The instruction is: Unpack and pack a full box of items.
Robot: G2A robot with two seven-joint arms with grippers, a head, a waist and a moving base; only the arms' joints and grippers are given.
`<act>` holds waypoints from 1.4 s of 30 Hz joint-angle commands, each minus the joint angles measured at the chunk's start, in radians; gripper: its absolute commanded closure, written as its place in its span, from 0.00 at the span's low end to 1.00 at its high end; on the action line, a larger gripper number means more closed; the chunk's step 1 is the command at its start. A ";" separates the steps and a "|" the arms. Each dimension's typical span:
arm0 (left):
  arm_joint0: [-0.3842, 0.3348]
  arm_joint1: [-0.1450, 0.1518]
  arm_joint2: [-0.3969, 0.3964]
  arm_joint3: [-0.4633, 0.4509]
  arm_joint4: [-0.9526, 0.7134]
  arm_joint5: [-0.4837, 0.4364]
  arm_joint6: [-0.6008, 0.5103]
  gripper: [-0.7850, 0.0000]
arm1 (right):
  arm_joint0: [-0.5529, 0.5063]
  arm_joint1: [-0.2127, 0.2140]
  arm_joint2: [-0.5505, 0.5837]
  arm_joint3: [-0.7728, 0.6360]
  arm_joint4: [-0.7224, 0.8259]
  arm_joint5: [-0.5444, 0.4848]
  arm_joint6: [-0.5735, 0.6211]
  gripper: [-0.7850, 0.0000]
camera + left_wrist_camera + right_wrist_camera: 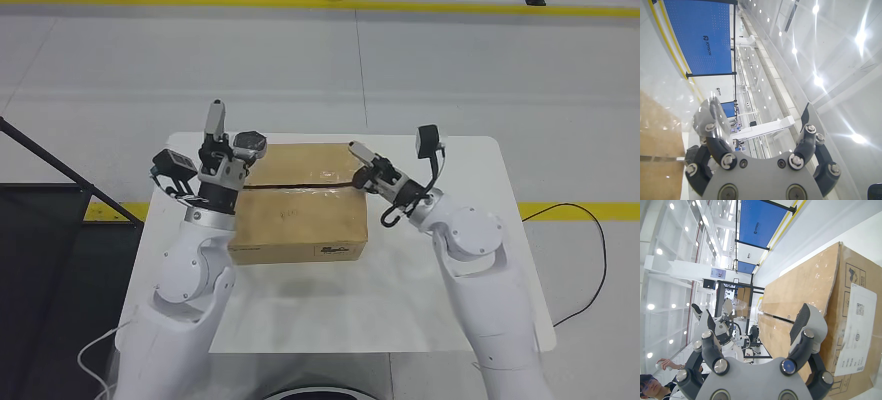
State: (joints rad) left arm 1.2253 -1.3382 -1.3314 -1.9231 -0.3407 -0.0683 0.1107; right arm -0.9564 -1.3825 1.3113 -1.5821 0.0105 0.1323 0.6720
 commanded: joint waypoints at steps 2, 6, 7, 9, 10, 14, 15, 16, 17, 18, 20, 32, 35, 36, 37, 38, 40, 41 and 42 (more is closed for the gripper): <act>-0.011 -0.003 0.010 0.012 0.003 0.004 -0.003 0.00 | -0.016 0.005 0.013 -0.013 0.002 -0.001 0.000 0.00; -0.023 -0.008 0.025 0.027 0.005 0.009 -0.004 0.00 | -0.034 0.011 0.026 -0.025 0.004 -0.002 0.000 0.00; -0.026 -0.009 0.029 0.030 0.005 0.011 -0.006 0.00 | -0.038 0.012 0.029 -0.027 0.005 -0.002 -0.001 0.00; -0.030 -0.011 0.035 0.036 0.003 0.012 -0.009 0.00 | -0.045 0.014 0.033 -0.030 0.007 -0.007 -0.002 0.00; -0.032 -0.012 0.038 0.038 0.002 0.013 -0.010 0.00 | -0.048 0.016 0.036 -0.032 0.008 -0.007 -0.003 0.00; -0.036 -0.016 0.049 0.044 -0.007 0.017 -0.017 0.00 | -0.057 0.020 0.042 -0.034 0.014 -0.013 -0.002 0.00; -0.036 -0.017 0.051 0.045 -0.006 0.017 -0.018 0.00 | -0.059 0.021 0.043 -0.033 0.015 -0.015 -0.003 0.00; -0.036 -0.018 0.054 0.046 -0.005 0.018 -0.020 0.00 | -0.061 0.022 0.044 -0.032 0.017 -0.016 -0.004 0.00; -0.036 -0.019 0.055 0.046 -0.007 0.016 -0.021 0.00 | -0.062 0.023 0.046 -0.031 0.018 -0.018 -0.003 0.00; -0.036 -0.020 0.058 0.047 -0.008 0.016 -0.021 0.00 | -0.064 0.024 0.048 -0.029 0.020 -0.020 -0.003 0.00; -0.037 -0.022 0.063 0.052 -0.007 0.017 -0.023 0.00 | -0.066 0.026 0.050 -0.028 0.024 -0.022 -0.002 0.00; -0.060 -0.038 0.107 0.092 -0.004 0.016 -0.021 0.00 | -0.095 0.040 0.073 -0.035 0.041 -0.038 -0.003 0.00; -0.068 -0.042 0.119 0.102 -0.005 0.016 -0.022 0.00 | -0.105 0.043 0.079 -0.038 0.043 -0.042 -0.005 0.00; -0.070 -0.043 0.123 0.105 -0.004 0.016 -0.022 0.00 | -0.107 0.044 0.080 -0.039 0.044 -0.043 -0.006 0.00; -0.071 -0.045 0.127 0.109 -0.004 0.015 -0.022 0.00 | -0.110 0.045 0.082 -0.039 0.047 -0.043 -0.006 0.00; -0.073 -0.046 0.130 0.112 -0.002 0.016 -0.022 0.00 | -0.112 0.046 0.083 -0.040 0.048 -0.044 -0.007 0.00; -0.077 -0.049 0.137 0.117 -0.003 0.017 -0.022 0.00 | -0.115 0.048 0.085 -0.039 0.050 -0.046 -0.008 0.00; -0.078 -0.050 0.140 0.120 -0.005 0.018 -0.023 0.00 | -0.117 0.049 0.086 -0.039 0.051 -0.047 -0.008 0.00; -0.079 -0.051 0.142 0.123 -0.006 0.018 -0.023 0.00 | -0.118 0.050 0.086 -0.039 0.051 -0.049 -0.008 0.00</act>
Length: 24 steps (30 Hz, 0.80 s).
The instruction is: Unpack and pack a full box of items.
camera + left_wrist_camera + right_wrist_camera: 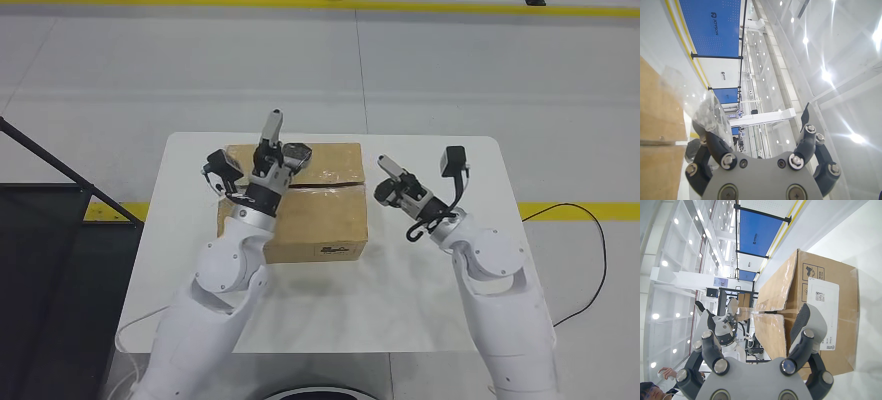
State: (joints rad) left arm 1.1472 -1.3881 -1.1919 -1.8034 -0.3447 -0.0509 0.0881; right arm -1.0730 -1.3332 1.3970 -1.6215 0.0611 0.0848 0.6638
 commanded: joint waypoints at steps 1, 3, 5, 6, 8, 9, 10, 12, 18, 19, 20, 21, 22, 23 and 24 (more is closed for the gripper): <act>-0.003 -0.003 0.005 0.006 -0.002 -0.001 0.000 0.00 | -0.002 0.002 0.001 0.002 0.003 -0.002 0.000 0.00; -0.004 -0.005 0.010 0.012 -0.007 -0.001 -0.003 0.00 | -0.003 0.003 0.002 0.002 0.005 -0.003 -0.002 0.00; -0.005 -0.007 0.014 0.016 -0.008 -0.001 -0.004 0.00 | -0.004 0.005 0.001 0.004 0.007 -0.005 -0.002 0.00; -0.006 -0.009 0.016 0.018 -0.010 -0.001 -0.005 0.00 | -0.004 0.006 0.001 0.004 0.008 -0.006 -0.003 0.00; -0.007 -0.011 0.020 0.021 -0.008 -0.002 -0.007 0.00 | -0.004 0.007 0.000 0.006 0.009 -0.008 -0.003 0.00; -0.007 -0.012 0.022 0.022 -0.009 0.001 -0.008 0.00 | -0.004 0.008 0.000 0.007 0.011 -0.008 -0.003 0.00; -0.008 -0.013 0.023 0.023 -0.010 0.001 -0.010 0.00 | -0.004 0.009 0.000 0.007 0.013 -0.007 -0.006 0.00; -0.008 -0.015 0.025 0.024 -0.012 0.002 -0.011 0.00 | -0.005 0.010 -0.001 0.008 0.015 -0.008 -0.007 0.00; -0.011 -0.021 0.035 0.025 -0.020 0.006 -0.018 0.00 | -0.007 0.015 0.001 0.011 0.024 -0.013 -0.011 0.00; -0.012 -0.022 0.037 0.025 -0.019 0.007 -0.020 0.00 | -0.008 0.015 0.002 0.011 0.025 -0.014 -0.012 0.00; -0.013 -0.024 0.039 0.026 -0.021 0.007 -0.019 0.00 | -0.009 0.016 0.003 0.011 0.027 -0.015 -0.013 0.00; -0.015 -0.025 0.042 0.027 -0.021 0.008 -0.020 0.00 | -0.011 0.017 0.004 0.010 0.026 -0.017 -0.014 0.00; -0.016 -0.026 0.044 0.028 -0.024 0.008 -0.022 0.00 | -0.013 0.018 0.005 0.010 0.026 -0.018 -0.014 0.00; -0.018 -0.027 0.047 0.030 -0.024 0.008 -0.023 0.00 | -0.015 0.019 0.006 0.009 0.027 -0.019 -0.015 0.00; -0.020 -0.029 0.050 0.032 -0.023 0.008 -0.022 0.00 | -0.016 0.020 0.007 0.008 0.028 -0.020 -0.015 0.00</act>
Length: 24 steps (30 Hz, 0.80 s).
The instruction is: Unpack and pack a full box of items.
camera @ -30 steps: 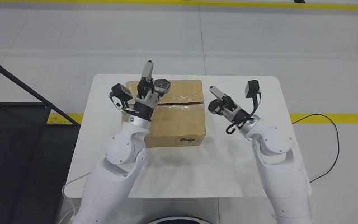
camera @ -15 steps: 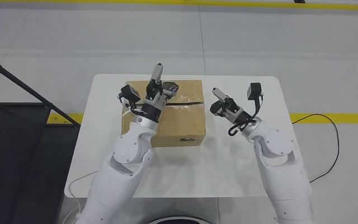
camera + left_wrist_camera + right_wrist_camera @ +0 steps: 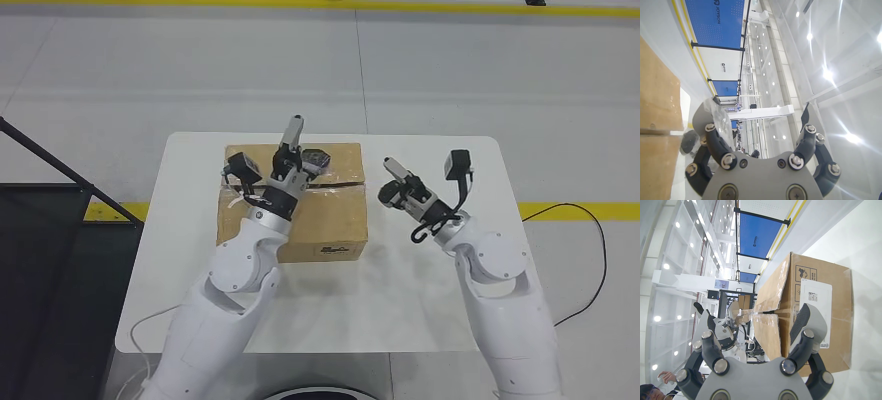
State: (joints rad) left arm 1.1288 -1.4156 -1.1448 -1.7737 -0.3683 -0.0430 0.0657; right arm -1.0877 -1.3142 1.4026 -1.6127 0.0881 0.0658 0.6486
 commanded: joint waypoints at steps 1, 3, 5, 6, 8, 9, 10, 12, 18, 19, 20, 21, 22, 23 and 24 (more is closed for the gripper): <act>-0.004 -0.003 0.007 0.006 0.000 0.000 -0.001 0.00 | -0.004 0.002 0.002 -0.002 0.002 -0.001 -0.002 0.00; -0.009 -0.006 0.013 0.012 0.000 0.000 -0.001 0.00 | -0.008 0.004 0.005 -0.004 0.003 -0.002 -0.002 0.00; -0.014 -0.009 0.019 0.020 0.000 -0.002 0.002 0.00 | -0.013 0.006 0.008 -0.008 0.005 -0.002 -0.002 0.00; -0.017 -0.010 0.022 0.023 0.001 -0.004 0.002 0.00 | -0.016 0.007 0.010 -0.009 0.006 -0.002 -0.004 0.00; -0.023 -0.013 0.026 0.032 0.000 -0.005 0.003 0.00 | -0.021 0.009 0.015 -0.012 0.008 -0.003 -0.004 0.00; -0.026 -0.015 0.029 0.037 0.001 -0.005 0.004 0.00 | -0.024 0.010 0.017 -0.015 0.009 -0.003 -0.003 0.00; -0.031 -0.016 0.031 0.043 0.001 -0.005 0.005 0.00 | -0.027 0.011 0.019 -0.017 0.010 -0.002 -0.004 0.00; -0.040 -0.020 0.035 0.055 0.001 -0.009 0.010 0.00 | -0.034 0.014 0.025 -0.023 0.010 -0.002 -0.005 0.00; -0.069 -0.032 0.049 0.100 -0.002 -0.023 0.028 0.00 | -0.053 0.020 0.039 -0.037 0.013 -0.001 -0.005 0.00; -0.074 -0.034 0.051 0.107 0.000 -0.026 0.034 0.00 | -0.056 0.021 0.040 -0.038 0.015 -0.001 -0.005 0.00; -0.079 -0.036 0.055 0.114 0.002 -0.029 0.038 0.00 | -0.057 0.022 0.042 -0.038 0.015 -0.001 -0.004 0.00; -0.084 -0.038 0.057 0.122 0.002 -0.031 0.041 0.00 | -0.059 0.023 0.043 -0.039 0.015 0.000 -0.004 0.00; -0.089 -0.040 0.060 0.130 0.004 -0.033 0.046 0.00 | -0.059 0.024 0.044 -0.039 0.016 0.000 -0.005 0.00; -0.094 -0.042 0.063 0.137 0.004 -0.036 0.049 0.00 | -0.060 0.025 0.045 -0.039 0.017 -0.001 -0.005 0.00; -0.098 -0.044 0.066 0.145 0.005 -0.038 0.050 0.00 | -0.060 0.026 0.045 -0.038 0.018 -0.002 -0.005 0.00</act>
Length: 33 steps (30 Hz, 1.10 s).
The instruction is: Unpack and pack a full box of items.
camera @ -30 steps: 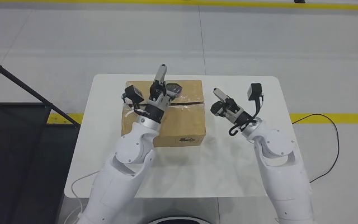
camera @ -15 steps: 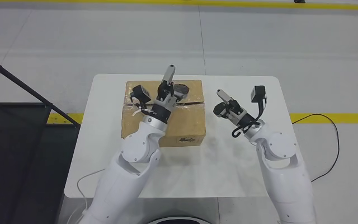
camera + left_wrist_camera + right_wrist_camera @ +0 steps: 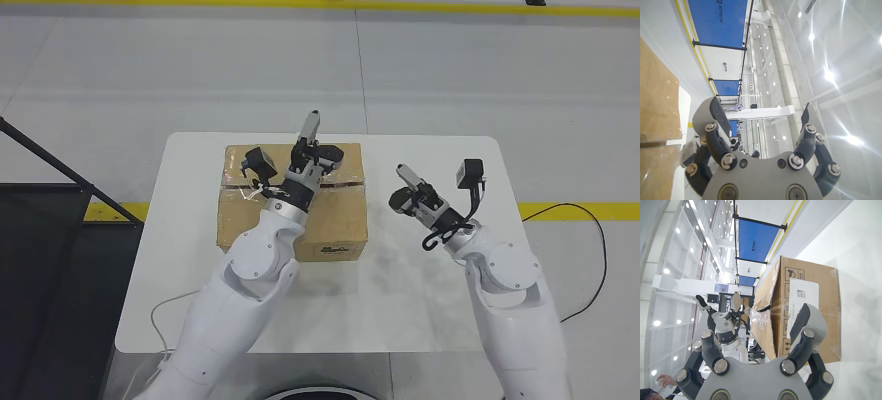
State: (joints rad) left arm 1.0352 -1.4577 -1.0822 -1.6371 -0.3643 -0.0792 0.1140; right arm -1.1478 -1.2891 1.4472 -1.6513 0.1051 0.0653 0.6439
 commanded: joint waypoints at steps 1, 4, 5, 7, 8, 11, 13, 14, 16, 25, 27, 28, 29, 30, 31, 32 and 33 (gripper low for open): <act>-0.009 -0.004 0.005 0.016 0.000 -0.004 0.005 0.00 | 0.000 0.002 0.001 0.002 0.001 -0.002 0.000 0.00; -0.016 -0.009 0.008 0.023 -0.004 -0.011 0.006 0.00 | 0.001 0.004 -0.001 0.005 0.002 -0.003 0.000 0.00; -0.015 -0.010 0.006 0.018 -0.010 -0.012 0.003 0.00 | 0.002 0.005 -0.001 0.005 0.000 -0.004 -0.001 0.00; -0.009 -0.011 -0.006 -0.005 -0.020 -0.017 -0.003 0.00 | 0.008 0.007 -0.004 -0.011 -0.017 -0.024 0.000 0.00; -0.004 -0.010 -0.013 -0.021 -0.022 -0.018 -0.009 0.00 | 0.009 0.007 -0.007 -0.018 -0.022 -0.034 0.003 0.00; 0.016 -0.007 -0.046 -0.077 -0.025 -0.013 -0.023 0.00 | 0.026 0.010 -0.021 -0.042 -0.045 -0.034 0.013 0.00; 0.031 -0.004 -0.074 -0.120 -0.024 -0.007 -0.033 0.00 | 0.044 0.011 -0.036 -0.058 -0.069 -0.016 0.028 0.00; 0.039 -0.002 -0.089 -0.143 -0.025 -0.003 -0.038 0.00 | 0.053 0.013 -0.040 -0.063 -0.086 0.002 0.032 0.00; 0.062 0.003 -0.124 -0.186 -0.017 0.002 -0.049 0.00 | 0.066 0.015 -0.044 -0.075 -0.106 0.040 0.042 0.00; 0.224 0.029 -0.308 -0.366 0.006 0.001 -0.126 0.00 | 0.049 0.043 -0.002 -0.131 -0.150 0.132 0.242 0.00; 0.268 0.035 -0.350 -0.394 0.009 0.002 -0.149 0.00 | 0.049 0.043 -0.002 -0.131 -0.150 0.132 0.242 0.00; 0.292 0.038 -0.370 -0.408 0.010 0.003 -0.162 0.00 | 0.049 0.043 -0.002 -0.131 -0.150 0.132 0.242 0.00; 0.317 0.041 -0.390 -0.420 0.011 0.003 -0.178 0.00 | 0.049 0.043 -0.002 -0.131 -0.150 0.132 0.242 0.00; 0.343 0.044 -0.409 -0.431 0.011 0.002 -0.193 0.00 | 0.049 0.043 -0.002 -0.131 -0.150 0.132 0.242 0.00; 0.370 0.046 -0.425 -0.439 0.014 0.000 -0.210 0.00 | 0.049 0.043 -0.002 -0.131 -0.150 0.132 0.242 0.00; 0.396 0.049 -0.440 -0.446 0.020 -0.002 -0.225 0.00 | 0.049 0.043 -0.002 -0.131 -0.150 0.132 0.242 0.00; 0.421 0.051 -0.455 -0.452 0.028 -0.008 -0.236 0.00 | 0.047 0.043 -0.004 -0.132 -0.147 0.130 0.239 0.00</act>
State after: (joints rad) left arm 1.4239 -1.4093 -1.5210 -2.0829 -0.3452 -0.0815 -0.1086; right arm -1.0985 -1.2462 1.4447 -1.7823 -0.0443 0.1974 0.8859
